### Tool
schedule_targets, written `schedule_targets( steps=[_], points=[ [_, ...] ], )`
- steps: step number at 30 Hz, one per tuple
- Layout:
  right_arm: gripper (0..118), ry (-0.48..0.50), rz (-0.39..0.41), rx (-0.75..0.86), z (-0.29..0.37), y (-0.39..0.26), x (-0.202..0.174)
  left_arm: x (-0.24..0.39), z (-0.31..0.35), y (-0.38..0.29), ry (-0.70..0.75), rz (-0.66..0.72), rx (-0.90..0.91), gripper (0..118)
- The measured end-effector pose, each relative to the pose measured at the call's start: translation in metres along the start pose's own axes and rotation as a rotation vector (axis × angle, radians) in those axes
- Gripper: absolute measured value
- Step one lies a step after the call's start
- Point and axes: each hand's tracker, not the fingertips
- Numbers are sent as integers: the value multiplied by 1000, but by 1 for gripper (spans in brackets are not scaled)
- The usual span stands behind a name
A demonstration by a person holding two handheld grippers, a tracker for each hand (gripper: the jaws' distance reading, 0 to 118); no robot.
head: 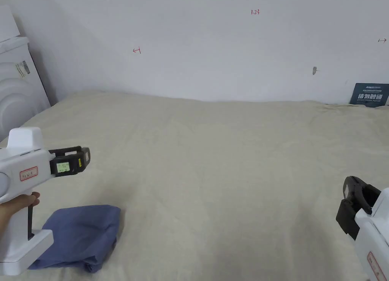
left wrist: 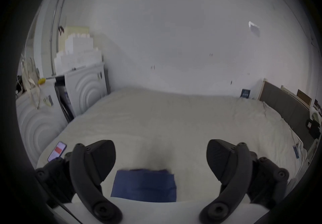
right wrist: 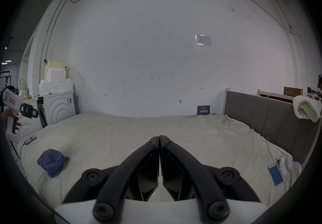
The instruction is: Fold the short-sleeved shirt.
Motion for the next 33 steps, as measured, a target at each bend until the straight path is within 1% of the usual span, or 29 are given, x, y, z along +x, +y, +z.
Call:
schedule_targets(
  steps=[1, 3, 4, 7, 11, 12, 14, 15, 18, 21, 26, 33],
  points=[
    [0, -1, 0, 5, 0, 1, 1, 6, 5, 0, -3, -2, 33, 95],
    [0, 0, -2, 13, 0, 3, 3, 19, 16, 0, -1, 15, 105, 75],
    [0, 1, -1, 16, -1, 3, 3, 25, 20, -1, 3, 23, 130, 67],
    [0, 1, 0, 27, 1, 6, 3, 46, 30, -9, 19, 30, 199, 60],
    [0, -1, -6, 41, 3, 9, 2, 77, 37, -27, 39, -46, 276, 21],
    [0, -3, -7, 43, 3, 10, 2, 84, 39, -33, 39, -50, 291, 14],
    [0, -5, -10, 47, 3, 10, 2, 94, 38, -42, 28, -51, 307, 11],
    [0, -7, -12, 49, 2, 8, 3, 99, 38, -47, 20, -47, 316, 4],
    [0, -16, -3, 58, 2, 5, 2, 114, 35, -67, 43, -77, 379, 0],
    [0, -21, 3, 63, 1, 0, 2, 127, 36, -79, 28, -67, 394, 0],
    [0, -45, 22, 80, 2, -9, 1, 149, 37, -98, 4, -91, 432, 0],
    [0, -83, 44, 101, 5, -20, 0, 174, 35, -118, -30, -106, 437, 0]
  ],
)
